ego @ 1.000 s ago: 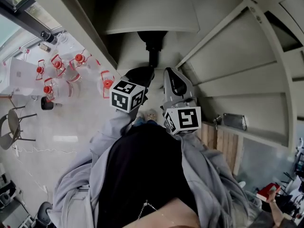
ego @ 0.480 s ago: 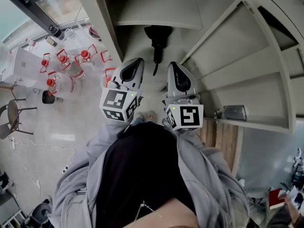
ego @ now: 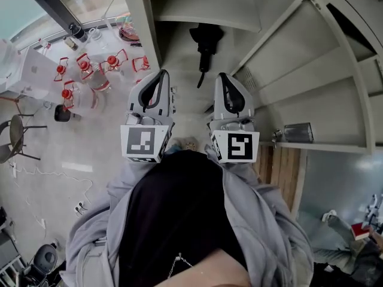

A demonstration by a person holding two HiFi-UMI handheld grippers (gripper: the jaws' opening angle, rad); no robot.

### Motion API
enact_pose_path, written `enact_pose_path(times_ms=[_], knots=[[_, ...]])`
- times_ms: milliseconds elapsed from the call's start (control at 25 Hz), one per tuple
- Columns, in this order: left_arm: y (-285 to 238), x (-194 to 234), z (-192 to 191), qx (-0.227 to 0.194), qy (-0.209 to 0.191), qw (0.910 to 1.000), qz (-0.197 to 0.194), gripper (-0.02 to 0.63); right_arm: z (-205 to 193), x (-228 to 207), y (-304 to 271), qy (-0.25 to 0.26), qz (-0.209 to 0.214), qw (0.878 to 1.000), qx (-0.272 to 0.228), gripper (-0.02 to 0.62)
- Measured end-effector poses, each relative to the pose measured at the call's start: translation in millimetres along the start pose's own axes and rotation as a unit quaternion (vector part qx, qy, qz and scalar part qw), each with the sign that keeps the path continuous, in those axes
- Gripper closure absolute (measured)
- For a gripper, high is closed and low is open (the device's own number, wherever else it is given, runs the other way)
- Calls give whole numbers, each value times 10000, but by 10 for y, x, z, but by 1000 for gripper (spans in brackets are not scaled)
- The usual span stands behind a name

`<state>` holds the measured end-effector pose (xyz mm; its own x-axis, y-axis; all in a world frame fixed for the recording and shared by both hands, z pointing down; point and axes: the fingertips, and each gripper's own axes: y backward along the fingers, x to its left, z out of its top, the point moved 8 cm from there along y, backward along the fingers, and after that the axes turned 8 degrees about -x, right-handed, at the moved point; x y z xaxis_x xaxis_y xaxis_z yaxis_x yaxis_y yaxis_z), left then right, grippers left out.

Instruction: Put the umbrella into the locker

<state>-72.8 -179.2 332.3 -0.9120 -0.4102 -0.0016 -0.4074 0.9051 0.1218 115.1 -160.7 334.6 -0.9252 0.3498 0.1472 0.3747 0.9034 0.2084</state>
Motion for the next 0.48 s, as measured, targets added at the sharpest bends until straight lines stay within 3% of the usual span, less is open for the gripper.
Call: enact_pose_path(times_ms=[240,480], knots=[[49,-135,-101,-1,292,9992,-272,600,-98,49,83,-73,53,9999,122,592],[12,-178,-119,-11,270,9989,-381,600,-120,3,84,-106,-36,9999,84,592]])
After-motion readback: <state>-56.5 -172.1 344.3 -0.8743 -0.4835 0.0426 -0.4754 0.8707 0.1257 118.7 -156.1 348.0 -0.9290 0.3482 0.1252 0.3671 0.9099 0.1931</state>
